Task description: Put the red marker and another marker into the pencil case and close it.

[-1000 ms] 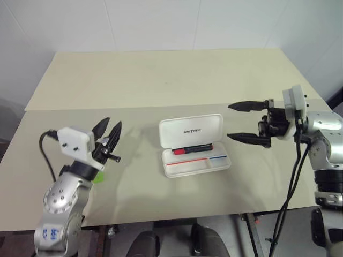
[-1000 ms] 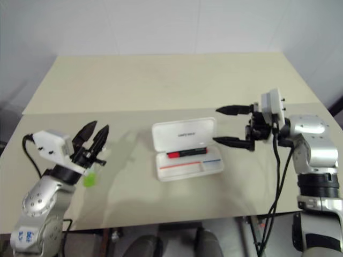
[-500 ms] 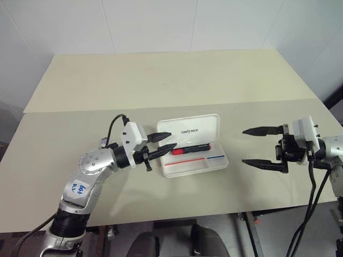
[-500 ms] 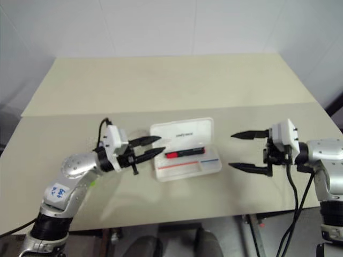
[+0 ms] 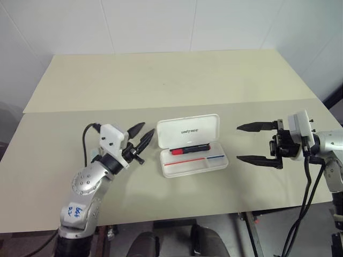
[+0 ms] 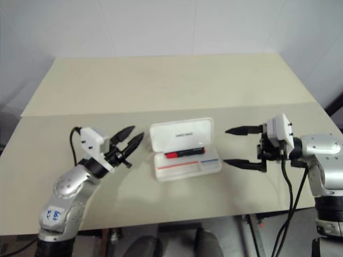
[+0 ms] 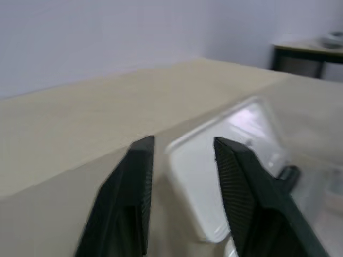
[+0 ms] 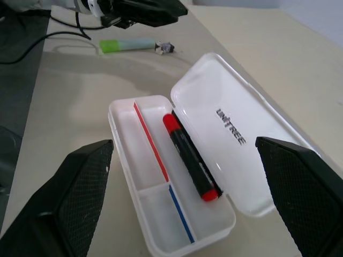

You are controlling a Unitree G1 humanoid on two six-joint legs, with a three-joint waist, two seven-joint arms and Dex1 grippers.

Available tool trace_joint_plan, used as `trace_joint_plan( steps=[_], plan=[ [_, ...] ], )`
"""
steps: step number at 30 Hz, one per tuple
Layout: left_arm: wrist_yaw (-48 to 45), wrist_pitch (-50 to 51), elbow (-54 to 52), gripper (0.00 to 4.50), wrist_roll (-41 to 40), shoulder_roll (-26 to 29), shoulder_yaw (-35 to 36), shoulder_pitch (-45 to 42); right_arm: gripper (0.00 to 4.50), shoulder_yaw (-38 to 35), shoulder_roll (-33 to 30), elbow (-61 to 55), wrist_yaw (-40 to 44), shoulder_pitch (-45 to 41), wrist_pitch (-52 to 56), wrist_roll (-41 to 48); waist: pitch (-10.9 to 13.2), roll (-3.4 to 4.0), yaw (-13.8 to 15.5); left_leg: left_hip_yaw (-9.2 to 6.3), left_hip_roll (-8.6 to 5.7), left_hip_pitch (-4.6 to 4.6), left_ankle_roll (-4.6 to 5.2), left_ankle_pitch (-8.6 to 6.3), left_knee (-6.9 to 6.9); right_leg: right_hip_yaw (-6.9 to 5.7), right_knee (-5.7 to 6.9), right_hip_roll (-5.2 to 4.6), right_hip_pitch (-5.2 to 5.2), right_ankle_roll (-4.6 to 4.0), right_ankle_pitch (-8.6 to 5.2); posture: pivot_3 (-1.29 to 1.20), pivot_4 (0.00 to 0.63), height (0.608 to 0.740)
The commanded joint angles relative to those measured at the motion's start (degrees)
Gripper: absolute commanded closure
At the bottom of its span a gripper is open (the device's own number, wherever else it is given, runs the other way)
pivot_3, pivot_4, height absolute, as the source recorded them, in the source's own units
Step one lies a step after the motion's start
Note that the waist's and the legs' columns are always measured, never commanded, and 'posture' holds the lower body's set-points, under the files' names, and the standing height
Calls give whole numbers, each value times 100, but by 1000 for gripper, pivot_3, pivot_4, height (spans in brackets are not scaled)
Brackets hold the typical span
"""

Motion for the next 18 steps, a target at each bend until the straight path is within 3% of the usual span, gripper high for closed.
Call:
trace_joint_plan(
  steps=[1,5,13,18],
  plan=[
    [647,234,-694,1365,312,-149,179,419,0,149,93,231,277,-375,-129,-28,0,0,1,0,1,0,0,0,-1,0,0,1,0,0,0,0,150,740],
    [1427,439,-1023,16,764,-457,389,839,0,370,219,554,532,-751,-223,-82,2,4,23,-1,4,-3,-1,0,0,-1,-18,4,5,0,0,0,150,740],
    [2202,654,-1225,16,1220,-1156,644,1903,0,816,548,820,795,-1546,-179,87,5,9,-5,0,6,-5,-2,-18,-1,11,-27,-2,3,0,0,0,150,740],
    [2151,691,-1082,16,1217,-1185,687,1978,0,1104,547,947,795,-1830,-222,240,6,9,28,-13,10,-11,-6,-22,0,3,-30,-5,2,-6,-3,0,150,740]
  ],
)
